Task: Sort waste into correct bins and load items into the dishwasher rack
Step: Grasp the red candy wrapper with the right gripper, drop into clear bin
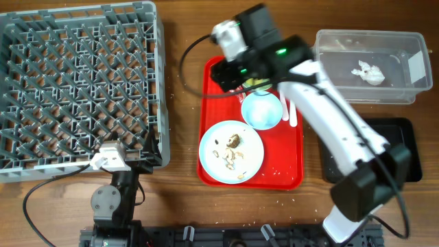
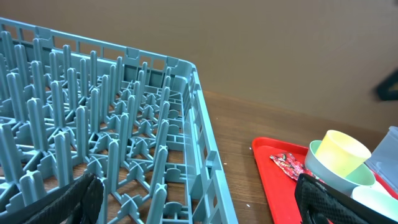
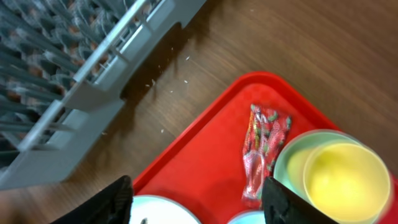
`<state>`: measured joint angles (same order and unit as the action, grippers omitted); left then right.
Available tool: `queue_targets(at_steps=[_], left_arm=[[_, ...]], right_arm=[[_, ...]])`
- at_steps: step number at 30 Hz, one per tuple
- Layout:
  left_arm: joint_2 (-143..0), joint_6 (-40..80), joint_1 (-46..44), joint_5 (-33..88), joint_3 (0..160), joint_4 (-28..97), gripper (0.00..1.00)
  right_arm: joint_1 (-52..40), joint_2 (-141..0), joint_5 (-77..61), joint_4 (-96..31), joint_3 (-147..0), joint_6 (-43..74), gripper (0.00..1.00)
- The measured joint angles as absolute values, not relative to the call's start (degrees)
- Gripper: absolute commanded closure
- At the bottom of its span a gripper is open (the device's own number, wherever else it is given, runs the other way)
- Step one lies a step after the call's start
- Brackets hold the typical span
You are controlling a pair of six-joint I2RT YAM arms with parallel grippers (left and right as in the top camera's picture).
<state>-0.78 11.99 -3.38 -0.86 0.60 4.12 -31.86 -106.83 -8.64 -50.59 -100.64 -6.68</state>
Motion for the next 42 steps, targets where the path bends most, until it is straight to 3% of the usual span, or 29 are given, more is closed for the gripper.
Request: queue_targets(at_steps=[4, 13, 16, 18, 19, 20, 27, 30, 34, 37, 38, 39, 40, 42], left_arm=[[-0.8, 12.0, -3.4, -0.9, 0.6, 4.1, 0.0], [-0.8, 12.0, -3.4, -0.9, 0.6, 4.1, 0.0], [-0.8, 12.0, -3.4, -0.9, 0.6, 4.1, 0.0], [-0.8, 12.0, -3.4, -0.9, 0.6, 4.1, 0.0], [-0.8, 12.0, -3.4, -0.9, 0.6, 4.1, 0.0], [-0.8, 12.0, -3.4, -0.9, 0.6, 4.1, 0.0], [-0.8, 12.0, -3.4, -0.9, 0.6, 4.1, 0.0], [-0.8, 12.0, -3.4, -0.9, 0.6, 4.1, 0.0], [-0.8, 12.0, -3.4, -0.9, 0.6, 4.1, 0.0], [-0.8, 12.0, -3.4, -0.9, 0.6, 4.1, 0.0], [-0.8, 12.0, -3.4, -0.9, 0.6, 4.1, 0.0], [-0.8, 12.0, -3.4, -0.9, 0.6, 4.1, 0.0], [-0.8, 12.0, -3.4, -0.9, 0.6, 4.1, 0.0], [-0.8, 12.0, -3.4, -0.9, 0.6, 4.1, 0.0]], right_arm=[[-36.2, -122.5, 9.1, -43.4, -100.6, -6.8, 0.35], [-33.8, -131.0, 10.9, -40.3, -100.6, -7.2, 0.39], [-30.3, -131.2, 2.6, -40.2, -100.6, -7.2, 0.54], [-27.2, -131.2, -1.9, -40.2, -100.6, -6.9, 0.57], [-26.3, -131.2, -3.2, -40.4, -100.6, -6.5, 0.85], [-26.1, -131.2, -3.8, -40.7, -100.6, -6.3, 0.96], [-27.4, -130.0, -5.6, -43.3, -101.3, 1.5, 0.96], [-26.1, -121.0, -5.9, -41.6, -101.5, 6.5, 0.96], [-14.5, -103.7, -3.3, -41.1, -103.7, 13.3, 0.96], [-1.1, -100.3, 4.9, -46.3, -103.9, 20.8, 0.96], [3.1, -100.5, 6.7, -47.5, -102.7, 23.4, 0.73], [6.1, -101.0, 7.9, -47.6, -101.5, 25.1, 0.29], [8.1, -102.1, 8.3, -46.5, -100.4, 26.3, 0.0], [11.2, -106.3, 8.1, -46.6, -98.8, 26.8, 0.0]])
